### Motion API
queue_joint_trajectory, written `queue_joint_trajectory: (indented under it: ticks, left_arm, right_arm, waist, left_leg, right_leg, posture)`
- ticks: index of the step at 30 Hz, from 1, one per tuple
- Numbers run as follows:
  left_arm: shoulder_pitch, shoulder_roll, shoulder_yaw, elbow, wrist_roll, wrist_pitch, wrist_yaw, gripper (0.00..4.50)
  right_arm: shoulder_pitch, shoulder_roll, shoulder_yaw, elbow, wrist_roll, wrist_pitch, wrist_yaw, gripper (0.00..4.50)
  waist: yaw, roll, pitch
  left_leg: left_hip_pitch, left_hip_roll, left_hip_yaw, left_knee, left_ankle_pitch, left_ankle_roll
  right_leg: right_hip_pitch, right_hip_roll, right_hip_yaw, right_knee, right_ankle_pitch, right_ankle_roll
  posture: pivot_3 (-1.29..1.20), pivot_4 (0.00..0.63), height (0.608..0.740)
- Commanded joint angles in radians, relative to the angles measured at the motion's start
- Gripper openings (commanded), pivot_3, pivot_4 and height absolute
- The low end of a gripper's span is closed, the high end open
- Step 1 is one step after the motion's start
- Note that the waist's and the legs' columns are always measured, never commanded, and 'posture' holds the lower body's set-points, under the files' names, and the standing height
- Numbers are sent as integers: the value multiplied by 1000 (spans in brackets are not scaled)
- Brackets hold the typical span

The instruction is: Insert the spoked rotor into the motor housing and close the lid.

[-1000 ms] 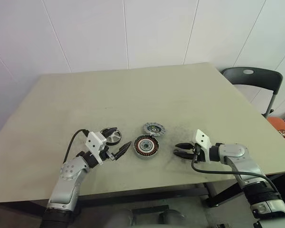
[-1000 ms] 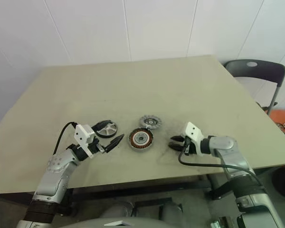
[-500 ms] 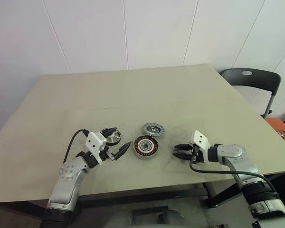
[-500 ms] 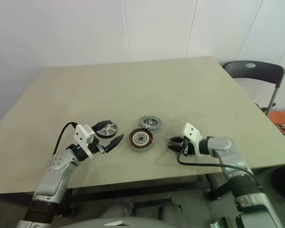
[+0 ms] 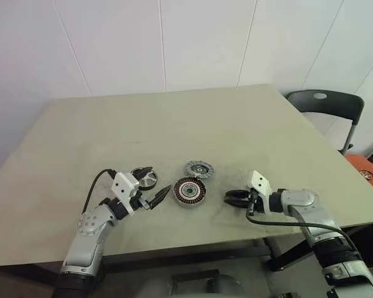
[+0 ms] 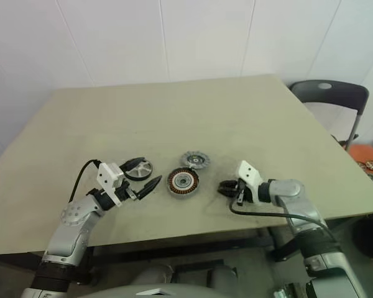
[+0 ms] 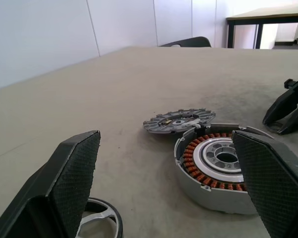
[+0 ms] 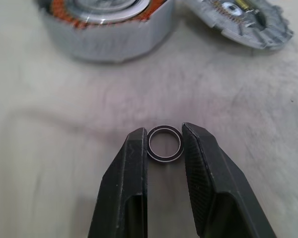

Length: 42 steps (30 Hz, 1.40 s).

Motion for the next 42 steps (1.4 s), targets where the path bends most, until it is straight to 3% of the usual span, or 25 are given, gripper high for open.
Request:
queue_joint_trajectory:
  ticks: [1,22,42]
  left_arm:
    - [-11,5,8,-23,-7,-9,0,4500]
    - [-3,2,7,-30,-4,-9,12,4500]
    - [9,6,7,-44,-7,-8,20,4500]
  right_arm:
    - [-59,39,0,-109,47,48,-17,666]
    - [-212,141,180,-171,-40,149,-101,666]
    - [-233,151,228,-102,-111,150,-116,666]
  waist:
    - [4,2,1]
    - [4,2,1]
    - [4,2,1]
  left_leg:
    - [-1,0,0,0,0,0]
    - [-3,0,2,-1,-1,0]
    - [-3,0,2,-1,-1,0]
  right_leg:
    - [-1,0,0,1,0,0]
    - [-3,-1,0,-2,4,-1]
    - [-3,0,1,-2,4,-1]
  posture:
    - [0,0,740]
    - [0,0,740]
    - [0,0,740]
